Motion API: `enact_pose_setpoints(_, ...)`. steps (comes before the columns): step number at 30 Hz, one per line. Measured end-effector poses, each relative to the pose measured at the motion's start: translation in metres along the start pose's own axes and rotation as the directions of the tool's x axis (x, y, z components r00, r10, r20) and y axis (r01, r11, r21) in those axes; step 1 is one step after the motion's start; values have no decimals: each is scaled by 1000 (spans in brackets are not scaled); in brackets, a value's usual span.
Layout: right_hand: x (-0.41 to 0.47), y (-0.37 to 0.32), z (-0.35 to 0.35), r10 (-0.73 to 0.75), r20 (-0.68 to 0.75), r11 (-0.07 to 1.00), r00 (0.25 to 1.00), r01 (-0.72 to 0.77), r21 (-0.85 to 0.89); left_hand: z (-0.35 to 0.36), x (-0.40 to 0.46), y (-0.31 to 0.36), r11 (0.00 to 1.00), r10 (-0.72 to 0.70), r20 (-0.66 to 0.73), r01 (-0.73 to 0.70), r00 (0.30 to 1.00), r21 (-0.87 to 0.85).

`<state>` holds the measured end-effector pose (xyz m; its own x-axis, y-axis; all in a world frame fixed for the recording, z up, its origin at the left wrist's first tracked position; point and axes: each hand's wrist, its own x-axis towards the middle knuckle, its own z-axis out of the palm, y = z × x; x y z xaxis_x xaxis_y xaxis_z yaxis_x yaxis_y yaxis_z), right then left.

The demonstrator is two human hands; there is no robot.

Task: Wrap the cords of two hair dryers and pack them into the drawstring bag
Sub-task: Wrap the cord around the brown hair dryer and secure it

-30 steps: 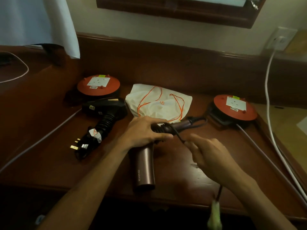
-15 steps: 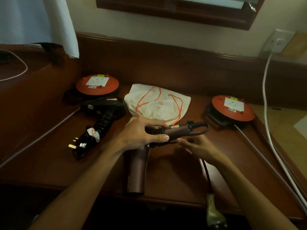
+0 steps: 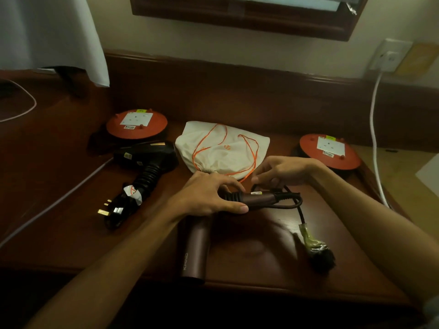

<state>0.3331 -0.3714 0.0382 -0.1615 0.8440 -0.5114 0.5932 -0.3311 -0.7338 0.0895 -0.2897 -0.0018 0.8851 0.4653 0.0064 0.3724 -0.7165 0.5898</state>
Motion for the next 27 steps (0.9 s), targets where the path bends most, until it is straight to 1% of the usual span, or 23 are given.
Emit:
enact_pose_setpoints(1, 1, -5, -1, 12, -9, 999, 1000, -12, -48, 0, 1, 2, 1000, -11, 3, 11, 1000, 6)
enact_pose_setpoints(3, 3, -18, 1, 29, -43, 976, 999, -37, -217, -1, 5, 6, 997, -30, 14, 28, 999, 73)
enact_pose_setpoints(5, 6, -32, 6, 32, -45, 926, 998, -46, -375, -1, 8, 14, 988, -39, 52, 31, 998, 152)
enact_pose_setpoints(7, 7, -43, 12, 37, -37, 877, 999, -50, -478, -3, 10, 21, 980, -63, 108, 41, 992, 194)
enact_pose_setpoints(9, 5, -48, 16, 20, -43, 846, 999, -40, -532, -7, 15, 26, 967, -121, 177, 76, 977, 243)
enact_pose_setpoints(11, 2, -51, 20, -28, -77, 841, 997, -18, -541, -11, 21, 26, 960, -183, 220, 126, 958, 250)
enact_pose_setpoints(14, -3, -49, 26, -121, -202, 832, 972, -12, -555, -11, 25, 22, 967, -197, 184, 160, 963, 200)
enact_pose_setpoints(16, -10, -46, 28, -177, -302, 844, 937, -14, -536, -10, 24, 18, 973, -174, 142, 148, 974, 180)
enact_pose_setpoints(18, -19, -41, 32, -197, -393, 869, 898, -26, -495, -9, 21, 10, 978, -161, 79, 148, 984, 146)
enact_pose_setpoints(20, -29, -33, 42, -203, -469, 893, 859, -33, -449, -12, 18, 0, 984, -175, 24, 174, 984, 34)
enact_pose_setpoints(21, -32, -29, 51, -234, -509, 899, 829, -14, -437, -13, 17, -6, 983, -178, 0, 178, 984, -40)
enact_pose_setpoints(23, -37, -19, 72, -337, -583, 905, 739, 83, -418, -14, 15, -15, 972, -173, -48, 163, 984, -170)
enact_pose_setpoints(25, -34, -7, 95, -459, -622, 879, 634, 226, -419, -15, 11, -22, 948, -151, -77, 123, 985, -294)
enact_pose_setpoints(27, -25, 9, 113, -512, -641, 859, 572, 319, -401, -14, 5, -24, 916, -137, -82, 95, 987, -390)
